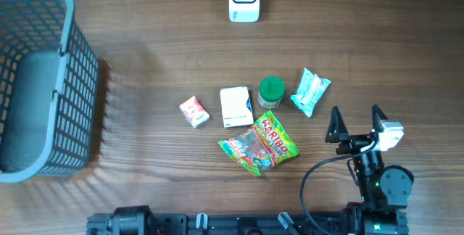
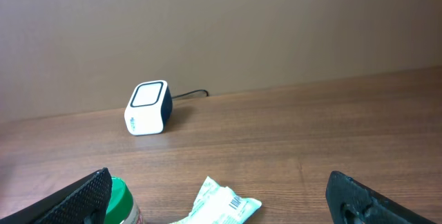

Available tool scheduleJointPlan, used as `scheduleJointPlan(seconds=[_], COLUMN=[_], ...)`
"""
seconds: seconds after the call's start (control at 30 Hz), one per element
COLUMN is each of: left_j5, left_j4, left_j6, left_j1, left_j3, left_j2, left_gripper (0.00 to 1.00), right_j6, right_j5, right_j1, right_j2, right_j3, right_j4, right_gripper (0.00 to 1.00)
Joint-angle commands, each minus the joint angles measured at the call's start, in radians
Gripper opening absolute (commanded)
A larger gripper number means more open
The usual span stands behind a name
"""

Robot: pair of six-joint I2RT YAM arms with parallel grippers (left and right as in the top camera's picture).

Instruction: Scan the item barcode

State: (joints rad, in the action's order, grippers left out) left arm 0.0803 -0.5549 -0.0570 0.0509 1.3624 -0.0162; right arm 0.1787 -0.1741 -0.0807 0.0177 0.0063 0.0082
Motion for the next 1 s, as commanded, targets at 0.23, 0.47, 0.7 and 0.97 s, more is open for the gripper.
scheduleJointPlan(seconds=[0.23, 0.47, 0.7, 0.97], left_j5=[-0.046, 0.002, -0.043, -0.091], left_j4=[0.148, 0.162, 0.196, 0.476], left_j6=[0.013, 0.015, 0.106, 0.198], left_j1=[0.04, 0.038, 0.022, 0.022], left_j3=[-0.139, -0.283, -0.507, -0.991], left_j2=[0.011, 0.01, 0.01, 0.01], left_gripper=[1.0, 1.0, 1.0, 1.0], right_j6=[0.007, 0.007, 0.007, 0.007], right_j5=[0.017, 0.017, 0.017, 0.017], right_j1=[0.005, 0.005, 0.005, 0.005], right_j2=[-0.004, -0.004, -0.004, -0.004], right_j3=[-0.001, -0.001, -0.001, -0.001], right_j4=[0.004, 0.004, 0.004, 0.004], right_gripper=[1.0, 1.0, 1.0, 1.0])
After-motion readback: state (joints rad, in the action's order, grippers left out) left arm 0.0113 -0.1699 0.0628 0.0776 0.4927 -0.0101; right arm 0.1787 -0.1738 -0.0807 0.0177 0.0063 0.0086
